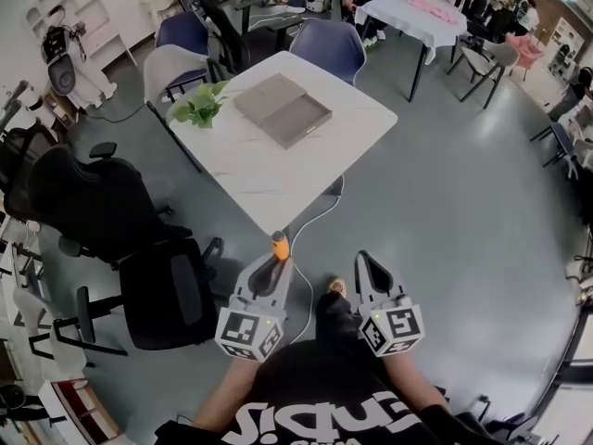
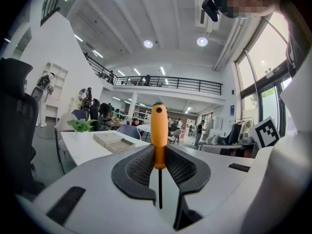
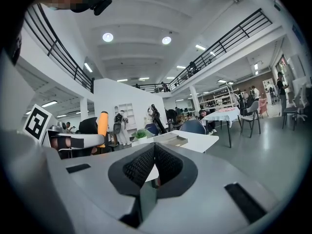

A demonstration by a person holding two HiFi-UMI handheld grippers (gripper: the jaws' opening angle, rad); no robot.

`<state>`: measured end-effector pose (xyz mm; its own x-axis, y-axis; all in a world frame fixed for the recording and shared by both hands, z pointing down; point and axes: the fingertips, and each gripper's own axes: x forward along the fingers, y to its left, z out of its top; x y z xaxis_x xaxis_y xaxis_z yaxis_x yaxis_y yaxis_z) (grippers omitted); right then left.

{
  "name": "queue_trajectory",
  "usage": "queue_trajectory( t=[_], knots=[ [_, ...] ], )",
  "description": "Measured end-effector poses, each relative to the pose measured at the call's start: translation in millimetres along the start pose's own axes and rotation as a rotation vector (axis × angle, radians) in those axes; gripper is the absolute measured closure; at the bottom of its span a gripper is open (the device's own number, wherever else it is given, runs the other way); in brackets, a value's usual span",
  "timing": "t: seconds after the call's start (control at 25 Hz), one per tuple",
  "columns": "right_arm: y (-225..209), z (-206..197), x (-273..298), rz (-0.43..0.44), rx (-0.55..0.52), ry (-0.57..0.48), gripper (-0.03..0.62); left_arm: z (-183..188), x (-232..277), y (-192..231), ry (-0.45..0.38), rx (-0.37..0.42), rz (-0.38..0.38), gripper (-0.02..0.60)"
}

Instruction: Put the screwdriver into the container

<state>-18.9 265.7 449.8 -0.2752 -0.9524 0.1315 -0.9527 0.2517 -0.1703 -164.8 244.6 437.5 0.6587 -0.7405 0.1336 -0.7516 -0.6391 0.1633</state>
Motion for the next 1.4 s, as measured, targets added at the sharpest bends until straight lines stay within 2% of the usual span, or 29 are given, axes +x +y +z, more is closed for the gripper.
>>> queue_trajectory(
  t=[0.4, 0.64, 1.04, 1.4],
  knots=[
    [-72, 48, 87, 0.070, -0.037, 0.012, 0.585, 42, 110, 29, -0.038, -0.012, 0.070, 0.505],
    [-118, 55, 132, 0.111, -0.042, 0.021, 0.585, 50, 168, 40, -0.057, -0.006, 0.115, 0.505],
    [-160, 55, 178, 0.138, -0.016, 0.043, 0.585, 57, 218, 60, -0.043, -0.005, 0.166, 0.505],
    [-189, 64, 232, 0.141, -0.013, 0.061, 0.585, 72, 274, 93, -0.043, -0.008, 0.164, 0.505]
  ],
)
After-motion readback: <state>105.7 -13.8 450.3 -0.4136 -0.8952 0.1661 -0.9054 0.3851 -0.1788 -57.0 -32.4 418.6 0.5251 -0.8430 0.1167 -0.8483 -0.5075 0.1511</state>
